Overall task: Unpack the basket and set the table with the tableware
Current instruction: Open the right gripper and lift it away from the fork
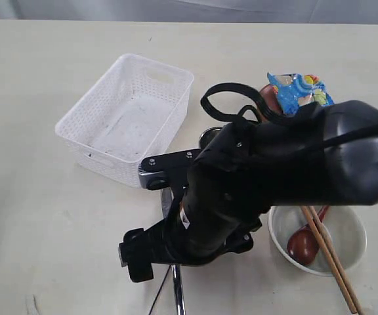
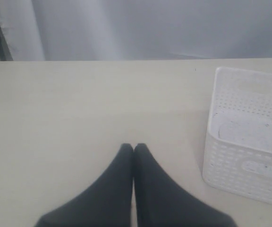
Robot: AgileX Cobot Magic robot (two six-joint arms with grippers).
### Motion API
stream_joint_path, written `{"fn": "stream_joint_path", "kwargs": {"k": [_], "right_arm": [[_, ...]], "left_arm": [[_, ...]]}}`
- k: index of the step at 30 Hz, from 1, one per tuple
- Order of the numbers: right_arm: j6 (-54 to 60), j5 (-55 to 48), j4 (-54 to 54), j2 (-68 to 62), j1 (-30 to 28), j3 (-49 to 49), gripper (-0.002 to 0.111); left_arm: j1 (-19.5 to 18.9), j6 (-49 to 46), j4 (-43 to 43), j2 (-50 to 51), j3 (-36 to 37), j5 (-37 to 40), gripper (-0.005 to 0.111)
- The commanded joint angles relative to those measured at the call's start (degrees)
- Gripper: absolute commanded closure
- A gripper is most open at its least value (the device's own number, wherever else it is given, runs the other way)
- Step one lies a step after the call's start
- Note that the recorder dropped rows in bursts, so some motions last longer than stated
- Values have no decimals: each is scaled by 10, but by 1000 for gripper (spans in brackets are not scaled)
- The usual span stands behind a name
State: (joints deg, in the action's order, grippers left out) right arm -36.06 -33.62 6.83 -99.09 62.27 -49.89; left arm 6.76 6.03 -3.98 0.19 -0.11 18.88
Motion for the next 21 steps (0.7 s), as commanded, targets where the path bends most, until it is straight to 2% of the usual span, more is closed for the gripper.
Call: {"fn": "stream_joint_path", "kwargs": {"k": [1,11,13,16,19,21], "right_arm": [[-2,4,21,0,0,0,4],[-2,-23,31,2,0,-1,4],[12,-38,31,7,0,-13,7],[50,-100,32,21,0,-60,19],[76,-195,25,31,0,-139,37],[53,-265,-20,35,0,-197,51]], "left_arm": [[4,0,-3,-2,1,-3,107],[4,0,-3,-2,1,-3,107],[4,0,-3,-2,1,-3,107],[4,0,-3,-2,1,-3,107],[4,0,-3,-2,1,-3,107],[4,0,-3,-2,1,-3,107]]}}
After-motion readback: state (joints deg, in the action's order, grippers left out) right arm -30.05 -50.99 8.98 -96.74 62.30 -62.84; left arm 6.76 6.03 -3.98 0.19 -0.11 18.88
